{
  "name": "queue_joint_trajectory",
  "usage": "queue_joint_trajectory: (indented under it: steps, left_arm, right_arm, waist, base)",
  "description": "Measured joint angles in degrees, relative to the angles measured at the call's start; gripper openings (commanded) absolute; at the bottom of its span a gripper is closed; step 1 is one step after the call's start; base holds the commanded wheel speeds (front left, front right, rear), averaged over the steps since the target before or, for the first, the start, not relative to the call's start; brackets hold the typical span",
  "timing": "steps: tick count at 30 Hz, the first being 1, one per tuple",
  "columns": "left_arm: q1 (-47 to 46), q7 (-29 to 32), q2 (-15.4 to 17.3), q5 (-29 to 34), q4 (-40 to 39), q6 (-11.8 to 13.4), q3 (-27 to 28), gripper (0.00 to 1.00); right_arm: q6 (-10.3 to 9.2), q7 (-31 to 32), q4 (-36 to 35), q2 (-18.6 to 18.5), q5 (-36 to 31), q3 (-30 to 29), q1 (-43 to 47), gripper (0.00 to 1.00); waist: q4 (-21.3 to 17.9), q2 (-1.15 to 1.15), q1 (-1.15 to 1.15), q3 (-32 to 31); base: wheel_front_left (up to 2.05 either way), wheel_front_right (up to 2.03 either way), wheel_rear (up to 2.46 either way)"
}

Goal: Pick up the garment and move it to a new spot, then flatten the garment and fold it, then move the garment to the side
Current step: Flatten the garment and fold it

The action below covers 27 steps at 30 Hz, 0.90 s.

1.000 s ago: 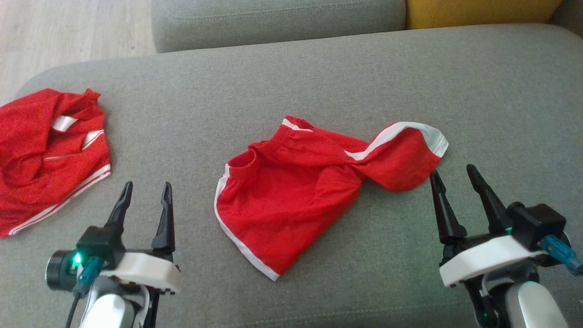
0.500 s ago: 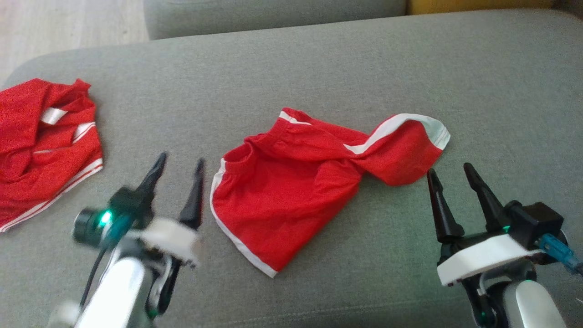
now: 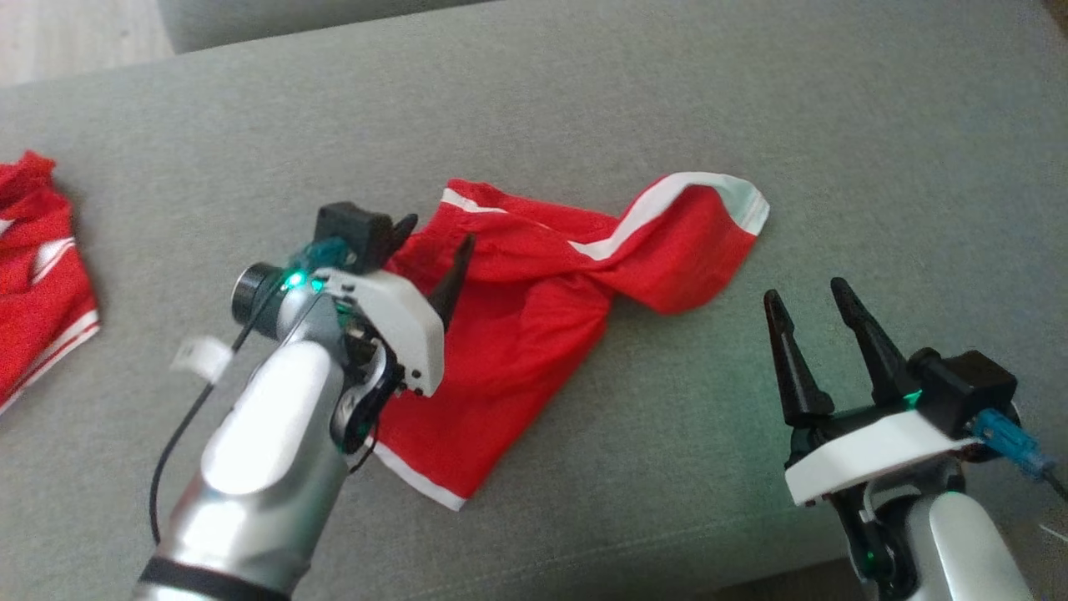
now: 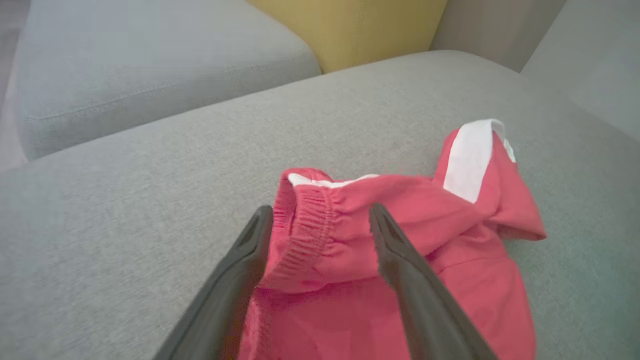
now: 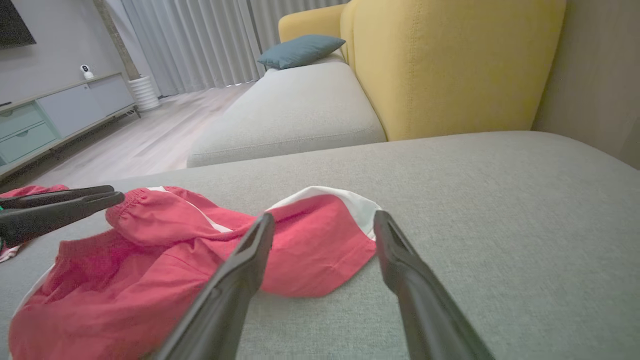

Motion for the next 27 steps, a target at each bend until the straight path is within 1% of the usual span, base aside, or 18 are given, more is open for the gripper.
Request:
queue_joint_trajectory:
  steps: [2,7,9,13,16,20,25,27]
  left_arm:
    - [-1.88,1.52,-0.3,-0.43,3.0,-0.26,-0.57,1.0]
    - [-5.59,3.03,-0.55,-1.63,9.17,-1.25,-1.23,1.0]
    - [-6.68,3.13,-0.69,-1.98,10.66,-1.58,-1.34,0.0]
    - [-7.21,1.89,-0.93,-3.66,11.21,-2.01,-1.42,0.0]
    - [-6.84,-0.43,-0.75,-4.17,10.81,-2.19,-1.67,0.0]
    - [-4.11,-3.61,1.24,-4.26,6.69,-2.01,-1.7,0.0]
    - [4.91,-5.84,5.53,-2.67,-1.53,0.71,-2.03,0.0]
    - [8.95,-6.61,7.1,-2.03,-4.71,2.24,-2.23,0.0]
  right_arm:
    - [0.0,-0.27,0.42,0.01,0.25,0.15,-0.02,1.0]
    - [0.0,-1.0,1.07,0.09,0.67,0.22,-0.65,1.0]
    - [0.0,-1.07,1.08,0.11,0.67,0.22,-0.99,1.0]
    - [0.0,-1.56,1.3,0.26,0.67,0.13,-1.0,1.0]
    - [0.0,-1.8,1.86,0.43,0.71,0.01,-1.0,1.0]
    - [0.0,-1.96,2.08,0.55,0.76,-0.51,-0.98,1.0]
    - [0.0,-1.96,1.99,0.63,0.75,-1.27,-0.91,1.0]
    - [0.0,-1.94,1.9,0.66,0.75,-1.6,-0.91,1.0]
  waist:
    - [-0.65,0.0,0.0,0.48]
    - [-1.46,0.0,0.0,1.36]
    - [-1.58,0.0,0.0,1.57]
    - [-1.31,0.0,0.0,1.71]
    - [-0.77,0.0,0.0,1.62]
    - [0.19,0.0,0.0,1.27]
    - [2.09,0.0,0.0,1.16]
    - [2.87,0.0,0.0,1.22]
  base:
    - [0.0,0.0,0.0]
    - [0.0,0.0,0.0]
    - [0.0,0.0,0.0]
    - [0.0,0.0,0.0]
    - [0.0,0.0,0.0]
    - [0.0,0.0,0.0]
    - [0.0,0.0,0.0]
    - [0.0,0.0,0.0]
